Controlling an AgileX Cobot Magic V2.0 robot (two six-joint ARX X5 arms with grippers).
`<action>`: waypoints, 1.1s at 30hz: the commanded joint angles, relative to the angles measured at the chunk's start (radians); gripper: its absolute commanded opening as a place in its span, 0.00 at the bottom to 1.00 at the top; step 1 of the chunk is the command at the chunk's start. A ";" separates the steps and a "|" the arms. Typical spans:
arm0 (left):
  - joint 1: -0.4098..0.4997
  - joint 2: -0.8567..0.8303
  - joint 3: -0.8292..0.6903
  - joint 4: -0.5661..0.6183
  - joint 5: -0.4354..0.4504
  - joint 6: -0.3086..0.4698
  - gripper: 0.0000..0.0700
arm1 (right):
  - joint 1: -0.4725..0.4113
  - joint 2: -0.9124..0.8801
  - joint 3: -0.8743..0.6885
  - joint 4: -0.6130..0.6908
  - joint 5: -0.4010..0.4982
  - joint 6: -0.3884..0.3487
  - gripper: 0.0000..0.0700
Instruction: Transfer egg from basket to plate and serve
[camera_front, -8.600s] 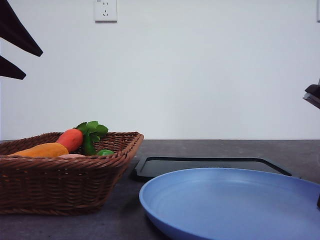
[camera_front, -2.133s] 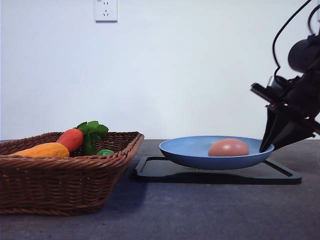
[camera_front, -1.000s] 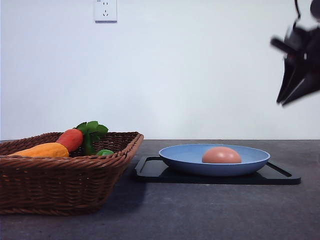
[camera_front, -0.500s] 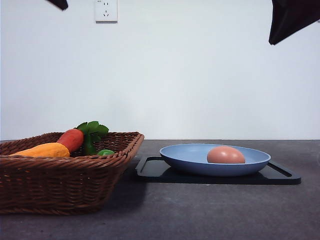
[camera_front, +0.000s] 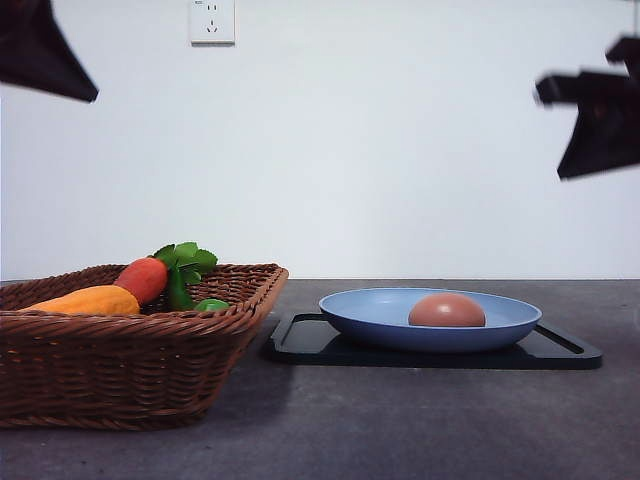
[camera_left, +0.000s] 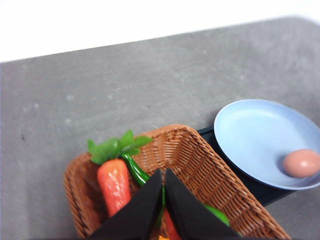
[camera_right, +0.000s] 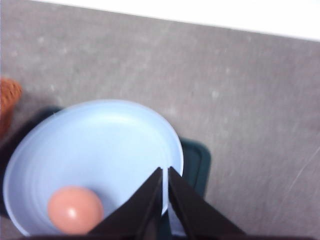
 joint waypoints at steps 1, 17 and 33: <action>-0.003 -0.003 -0.015 0.020 -0.003 -0.067 0.00 | 0.008 0.010 -0.001 0.033 0.000 0.005 0.00; -0.003 0.006 -0.015 -0.029 -0.003 -0.071 0.00 | 0.006 0.009 -0.002 0.038 0.002 -0.001 0.00; 0.133 -0.675 -0.148 -0.261 -0.059 0.197 0.00 | 0.006 0.009 -0.002 0.040 0.002 -0.001 0.00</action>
